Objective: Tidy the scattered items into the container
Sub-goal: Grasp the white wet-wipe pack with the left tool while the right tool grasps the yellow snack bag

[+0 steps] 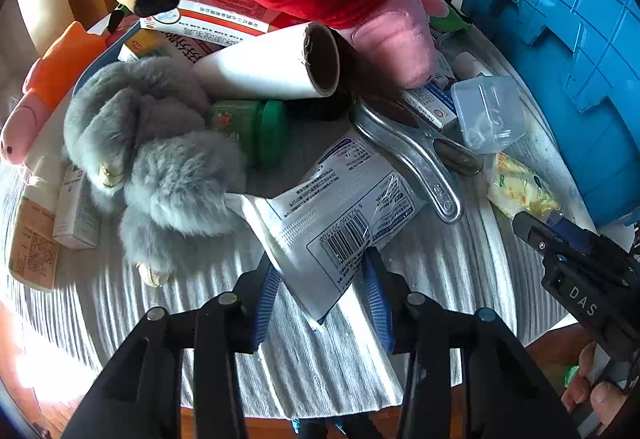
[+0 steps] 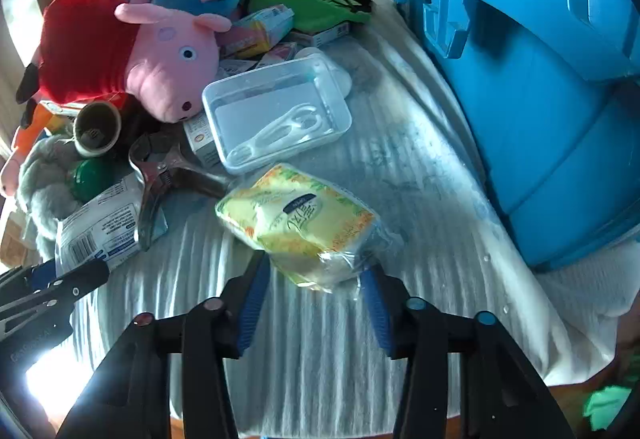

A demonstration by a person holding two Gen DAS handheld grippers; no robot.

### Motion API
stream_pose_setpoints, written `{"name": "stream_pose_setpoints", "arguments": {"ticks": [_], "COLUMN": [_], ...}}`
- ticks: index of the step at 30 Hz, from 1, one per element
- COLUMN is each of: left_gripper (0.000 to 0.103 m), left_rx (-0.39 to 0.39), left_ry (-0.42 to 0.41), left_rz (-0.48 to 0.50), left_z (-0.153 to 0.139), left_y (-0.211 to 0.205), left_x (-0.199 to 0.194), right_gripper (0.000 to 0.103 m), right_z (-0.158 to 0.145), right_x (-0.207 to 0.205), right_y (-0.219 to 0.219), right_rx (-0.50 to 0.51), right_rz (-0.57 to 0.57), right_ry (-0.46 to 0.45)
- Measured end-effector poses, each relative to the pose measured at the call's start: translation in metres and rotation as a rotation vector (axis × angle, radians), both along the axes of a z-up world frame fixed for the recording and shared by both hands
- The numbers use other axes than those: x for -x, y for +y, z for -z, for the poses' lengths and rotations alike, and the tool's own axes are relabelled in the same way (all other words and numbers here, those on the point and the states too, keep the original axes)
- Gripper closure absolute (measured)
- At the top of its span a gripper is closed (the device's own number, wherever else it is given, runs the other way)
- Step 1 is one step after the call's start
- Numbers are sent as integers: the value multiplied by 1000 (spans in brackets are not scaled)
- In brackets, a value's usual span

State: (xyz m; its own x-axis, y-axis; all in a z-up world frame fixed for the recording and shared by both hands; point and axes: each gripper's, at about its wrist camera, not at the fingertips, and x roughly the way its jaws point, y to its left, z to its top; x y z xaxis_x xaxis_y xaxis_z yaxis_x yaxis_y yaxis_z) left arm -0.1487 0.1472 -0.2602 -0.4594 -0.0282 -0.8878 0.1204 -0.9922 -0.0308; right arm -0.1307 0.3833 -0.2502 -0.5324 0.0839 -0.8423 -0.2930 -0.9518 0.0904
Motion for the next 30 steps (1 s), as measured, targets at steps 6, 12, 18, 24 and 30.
{"name": "stream_pose_setpoints", "arguments": {"ticks": [6,12,18,24,30], "left_gripper": [70,58,19,19,29], "left_rx": [19,37,97,111,56], "left_ry": [8,-80,10,-70,-56], "left_rz": [6,17,71,209,131], "left_z": [-8,-6,-47,-17,3], "left_y": [5,-24,-19,2,-10], "left_x": [-9,-12,-3,39,54], "right_gripper": [63,21,21,21,9], "right_z": [-7,-4,-11,-14,-11], "right_x": [-5,-24,-19,-21,-7], "right_y": [-7,-10,-1,1,-1], "right_rx": [32,55,37,18,-52], "right_rz": [-82,-130,-122,-129,-151], "right_ry": [-7,-27,-18,-15,28]}}
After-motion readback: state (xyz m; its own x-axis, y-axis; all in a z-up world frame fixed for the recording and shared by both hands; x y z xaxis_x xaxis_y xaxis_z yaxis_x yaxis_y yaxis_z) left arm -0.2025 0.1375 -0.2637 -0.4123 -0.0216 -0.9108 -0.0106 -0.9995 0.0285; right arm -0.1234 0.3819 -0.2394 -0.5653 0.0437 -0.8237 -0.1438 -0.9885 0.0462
